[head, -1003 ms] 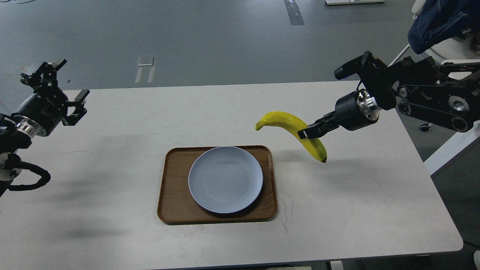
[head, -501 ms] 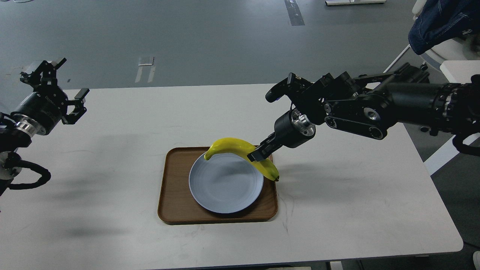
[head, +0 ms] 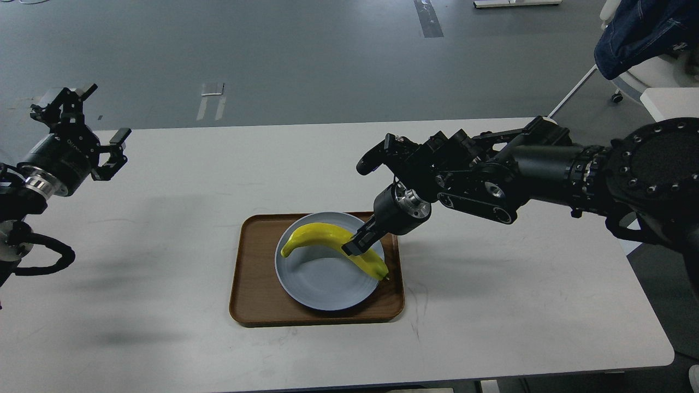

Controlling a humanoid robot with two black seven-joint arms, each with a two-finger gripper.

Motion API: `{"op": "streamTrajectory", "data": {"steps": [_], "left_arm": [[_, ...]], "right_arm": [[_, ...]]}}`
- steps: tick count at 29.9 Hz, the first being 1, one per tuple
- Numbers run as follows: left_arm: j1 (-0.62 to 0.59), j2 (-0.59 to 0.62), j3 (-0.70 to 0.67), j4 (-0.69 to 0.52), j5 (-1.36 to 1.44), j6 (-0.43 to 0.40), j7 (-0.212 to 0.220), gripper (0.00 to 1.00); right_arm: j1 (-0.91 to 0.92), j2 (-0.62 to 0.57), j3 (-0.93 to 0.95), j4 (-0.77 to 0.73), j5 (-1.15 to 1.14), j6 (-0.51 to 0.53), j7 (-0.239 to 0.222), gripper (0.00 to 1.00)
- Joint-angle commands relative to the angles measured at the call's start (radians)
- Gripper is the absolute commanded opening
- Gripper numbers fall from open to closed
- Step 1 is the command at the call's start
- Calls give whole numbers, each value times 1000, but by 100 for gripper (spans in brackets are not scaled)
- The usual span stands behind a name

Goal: Place banana on plate with both arms
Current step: 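Release the banana onto the plate and raise the right gripper away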

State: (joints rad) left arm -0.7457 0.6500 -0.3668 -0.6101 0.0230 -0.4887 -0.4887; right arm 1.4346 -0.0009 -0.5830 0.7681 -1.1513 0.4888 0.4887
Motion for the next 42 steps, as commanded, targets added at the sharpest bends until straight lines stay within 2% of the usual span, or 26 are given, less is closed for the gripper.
{"op": "streamTrajectory", "data": {"steps": [1, 6, 14, 17, 18, 20, 22, 25, 26, 27, 29, 34, 36, 40, 42], "left_arm": [[0, 13, 0, -22, 0, 0, 0, 98], [0, 14, 0, -25, 0, 0, 0, 98], [0, 17, 0, -25, 0, 0, 0, 98], [-1, 17, 0, -25, 0, 0, 0, 98], [0, 17, 0, -25, 0, 0, 0, 98], [0, 17, 0, -23, 0, 0, 0, 98], [0, 17, 2, -25, 0, 0, 0, 98], [0, 19, 2, -23, 0, 0, 0, 98], [0, 19, 2, -23, 0, 0, 0, 98], [0, 20, 2, -25, 0, 0, 0, 98], [0, 22, 2, -25, 0, 0, 0, 98], [0, 30, 2, -23, 0, 0, 0, 98], [0, 28, 3, -23, 0, 0, 0, 98], [-1, 20, 5, -23, 2, 0, 0, 98], [0, 10, 11, -23, 2, 0, 0, 98]], "right_arm": [[-2, 1, 0, -6, 1, 0, 0, 15], [-2, 1, 0, -21, 47, 0, 0, 15], [0, 1, -3, -20, 79, 0, 0, 22], [-2, 1, -3, -18, 79, 0, 0, 35], [-2, 1, -3, -18, 79, 0, 0, 45], [-2, 1, -3, -18, 81, 0, 0, 57], [-2, 1, 0, -20, 82, 0, 0, 73], [0, 1, 2, -21, 114, 0, 0, 89], [0, 1, 2, -21, 114, 0, 0, 89], [1, 1, 8, -21, 137, 0, 0, 96], [12, 1, 20, -23, 172, 0, 0, 97], [26, -109, 144, -29, 234, 0, 0, 99], [10, -210, 256, -27, 278, 0, 0, 99], [-65, -321, 388, -27, 383, 0, 0, 99], [-161, -398, 507, -26, 455, 0, 0, 100]]}}
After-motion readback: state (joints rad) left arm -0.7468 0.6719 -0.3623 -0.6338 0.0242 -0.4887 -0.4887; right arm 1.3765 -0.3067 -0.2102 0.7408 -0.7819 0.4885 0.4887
